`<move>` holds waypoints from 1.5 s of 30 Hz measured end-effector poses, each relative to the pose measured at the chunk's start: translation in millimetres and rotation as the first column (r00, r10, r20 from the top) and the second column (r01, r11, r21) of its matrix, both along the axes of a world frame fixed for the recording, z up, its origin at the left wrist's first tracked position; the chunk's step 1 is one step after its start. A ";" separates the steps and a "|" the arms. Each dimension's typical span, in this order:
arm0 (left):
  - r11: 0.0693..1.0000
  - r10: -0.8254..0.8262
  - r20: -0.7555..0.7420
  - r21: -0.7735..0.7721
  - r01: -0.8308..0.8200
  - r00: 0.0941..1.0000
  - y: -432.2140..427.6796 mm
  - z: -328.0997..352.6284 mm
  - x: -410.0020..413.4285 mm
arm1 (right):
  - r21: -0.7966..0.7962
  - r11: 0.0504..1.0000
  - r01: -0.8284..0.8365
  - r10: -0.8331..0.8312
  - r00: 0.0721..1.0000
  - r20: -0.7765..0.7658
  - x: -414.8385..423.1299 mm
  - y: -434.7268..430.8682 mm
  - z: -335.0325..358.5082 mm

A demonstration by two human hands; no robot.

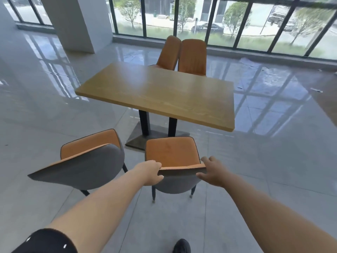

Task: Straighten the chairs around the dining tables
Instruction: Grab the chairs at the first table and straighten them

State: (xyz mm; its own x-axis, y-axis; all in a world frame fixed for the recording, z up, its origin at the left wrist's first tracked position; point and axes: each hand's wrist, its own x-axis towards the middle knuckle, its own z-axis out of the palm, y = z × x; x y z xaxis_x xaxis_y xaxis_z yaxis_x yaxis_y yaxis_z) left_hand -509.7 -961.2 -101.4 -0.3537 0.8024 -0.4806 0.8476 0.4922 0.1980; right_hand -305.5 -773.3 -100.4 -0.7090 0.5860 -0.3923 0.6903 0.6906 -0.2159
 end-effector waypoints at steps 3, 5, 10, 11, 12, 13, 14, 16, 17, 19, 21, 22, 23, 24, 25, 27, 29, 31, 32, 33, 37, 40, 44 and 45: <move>1.000 -0.004 -0.017 0.012 0.004 1.000 16.3 -7.4 12.5 | 0.014 0.999 -0.029 0.029 0.999 0.015 6.2 18.9 -7.2; 1.000 -0.007 -0.027 0.016 0.008 1.000 25.2 -13.6 21.1 | 0.013 0.999 -0.049 0.049 0.999 0.022 9.6 31.0 -13.2; 0.998 0.043 -0.054 0.037 -0.041 0.998 41.1 -32.7 38.3 | -0.015 0.993 -0.119 0.119 0.992 0.034 13.4 53.0 -32.9; 0.997 0.065 -0.061 0.040 -0.063 0.996 43.3 -35.8 40.8 | -0.009 0.990 -0.142 0.142 0.989 0.036 13.4 55.9 -36.6; 0.995 0.086 -0.070 0.048 -0.083 0.994 44.5 -39.2 42.6 | -0.001 0.988 -0.156 0.156 0.987 0.036 13.8 58.3 -40.5; 0.993 0.104 -0.083 0.063 -0.099 0.991 45.2 -42.9 43.4 | 0.003 0.987 -0.161 0.161 0.986 0.033 13.9 60.0 -44.2; 0.991 0.114 -0.100 0.080 -0.106 0.988 44.6 -46.3 43.7 | 0.004 0.987 -0.162 0.161 0.986 0.029 13.9 61.3 -47.6; 0.987 0.126 -0.140 0.118 -0.110 0.982 42.6 -52.7 43.7 | 0.005 0.986 -0.164 0.164 0.986 0.014 13.3 63.1 -54.3; 0.984 0.136 -0.154 0.135 -0.116 0.979 41.6 -56.6 43.5 | 0.005 0.985 -0.171 0.171 0.985 0.011 12.9 63.8 -57.1; 0.978 0.159 -0.167 0.163 -0.132 0.973 40.1 -63.8 43.0 | 0.013 0.982 -0.189 0.188 0.982 0.005 11.4 65.1 -60.7; 0.972 0.178 -0.154 0.179 -0.150 0.972 40.1 -69.9 41.7 | 0.017 0.981 -0.194 0.194 0.981 -0.007 10.3 67.5 -62.7; 0.971 0.180 -0.146 0.182 -0.153 0.973 40.0 -72.2 40.6 | 0.014 0.981 -0.191 0.191 0.981 -0.009 10.0 68.3 -63.2; 0.972 0.177 -0.145 0.184 -0.149 0.973 40.2 -73.8 39.2 | 0.015 0.981 -0.191 0.191 0.982 -0.008 9.6 68.7 -63.3; 0.973 0.170 -0.146 0.184 -0.142 0.975 39.9 -75.2 38.0 | 0.017 0.981 -0.192 0.192 0.981 -0.005 9.5 68.6 -63.5; 0.974 0.163 -0.143 0.181 -0.136 0.976 39.8 -76.6 36.8 | 0.021 0.982 -0.190 0.190 0.982 -0.004 9.0 67.8 -63.9; 0.976 0.156 -0.131 0.175 -0.133 0.979 39.0 -78.7 35.9 | 0.028 0.984 -0.177 0.178 0.984 -0.012 9.2 64.9 -63.5; 0.975 0.153 -0.128 0.183 -0.128 0.980 38.0 -80.1 35.5 | 0.026 0.987 -0.155 0.156 0.987 -0.023 9.9 61.8 -62.9; 0.974 0.141 -0.141 0.199 -0.111 0.980 35.3 -81.0 34.2 | 0.025 0.989 -0.145 0.146 0.989 -0.020 10.0 58.2 -61.7; 0.974 0.134 -0.144 0.204 -0.103 0.980 33.6 -80.9 32.4 | 0.022 0.990 -0.142 0.143 0.990 -0.017 9.1 56.2 -60.5; 0.974 0.126 -0.141 0.203 -0.096 0.982 31.2 -80.8 29.9 | 0.015 0.991 -0.136 0.136 0.991 -0.013 7.9 53.4 -59.6; 0.978 0.089 -0.125 0.198 -0.063 0.988 20.5 -80.3 14.6 | 0.022 0.995 -0.101 0.101 0.995 0.004 1.8 35.5 -59.2; 0.979 0.049 -0.130 0.204 -0.022 0.990 11.5 -80.3 -0.7 | 0.019 0.998 -0.065 0.065 0.998 0.001 -5.1 19.0 -61.0; 0.980 -0.014 -0.127 0.198 0.039 0.992 -1.8 -79.3 -23.8 | 0.026 1.000 -0.014 0.015 1.000 -0.020 -17.0 -4.2 -63.4; 0.979 -0.030 -0.132 0.194 0.056 0.991 -4.6 -78.6 -29.1 | 0.028 1.000 -0.002 0.002 1.000 -0.021 -19.8 -9.9 -63.6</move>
